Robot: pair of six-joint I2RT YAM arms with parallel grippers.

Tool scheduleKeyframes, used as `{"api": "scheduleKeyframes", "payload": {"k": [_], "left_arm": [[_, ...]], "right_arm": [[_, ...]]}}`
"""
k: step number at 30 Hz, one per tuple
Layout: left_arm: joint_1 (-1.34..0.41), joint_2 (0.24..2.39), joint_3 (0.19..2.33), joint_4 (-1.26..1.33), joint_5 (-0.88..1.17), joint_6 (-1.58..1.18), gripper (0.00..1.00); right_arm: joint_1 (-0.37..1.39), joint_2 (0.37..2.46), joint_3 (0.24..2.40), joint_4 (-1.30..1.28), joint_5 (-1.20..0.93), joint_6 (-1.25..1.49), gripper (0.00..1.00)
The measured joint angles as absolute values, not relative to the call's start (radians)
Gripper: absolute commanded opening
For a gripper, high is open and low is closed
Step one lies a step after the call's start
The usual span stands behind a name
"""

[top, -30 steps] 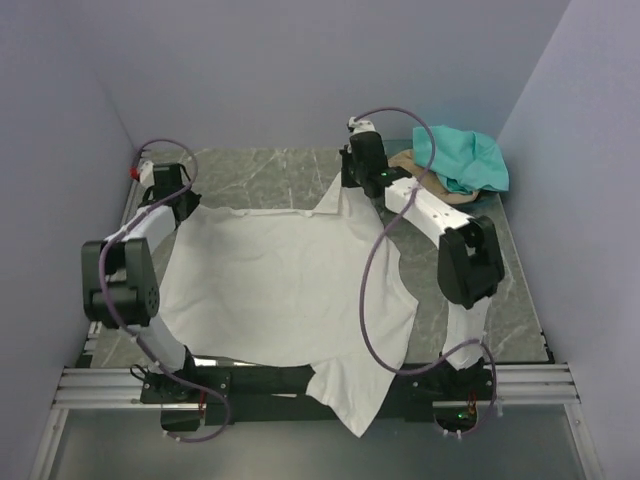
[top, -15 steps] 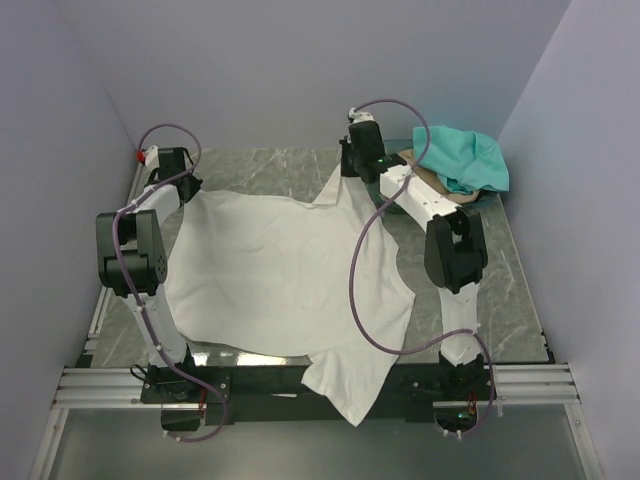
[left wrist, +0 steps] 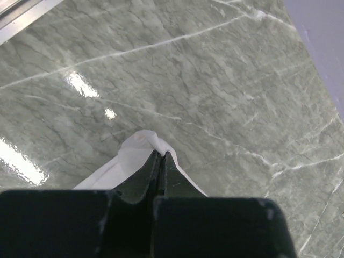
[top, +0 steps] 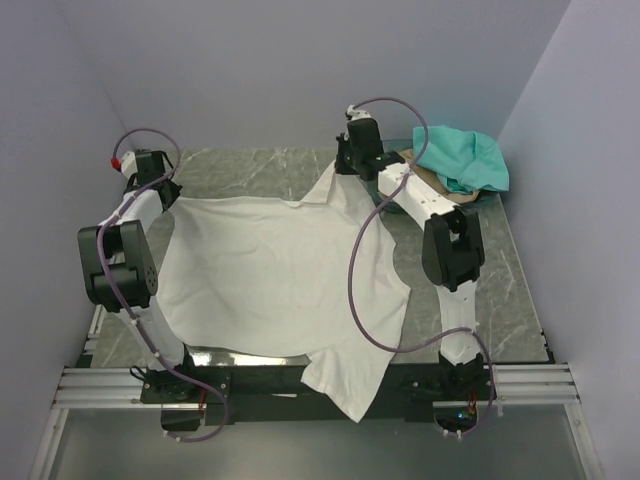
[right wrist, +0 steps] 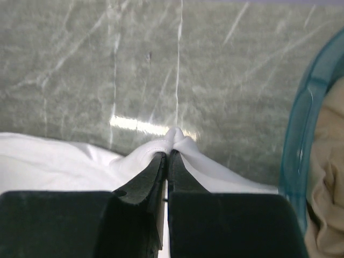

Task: Fold and stack the t-shirts
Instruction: Fold the tshirt

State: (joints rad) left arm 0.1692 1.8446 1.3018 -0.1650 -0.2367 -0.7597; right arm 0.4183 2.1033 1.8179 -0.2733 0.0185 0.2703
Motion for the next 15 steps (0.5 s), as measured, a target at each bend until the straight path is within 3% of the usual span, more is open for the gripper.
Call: {"api": "scheduleKeyframes", "payload": {"k": [15], "left_arm": [[0.175, 2.068, 1.585, -0.229, -0.165, -0.602, 0.01]], "right_arm": [[0.416, 2.278, 2.036, -0.232, 0.032, 0.223, 0.0]]}}
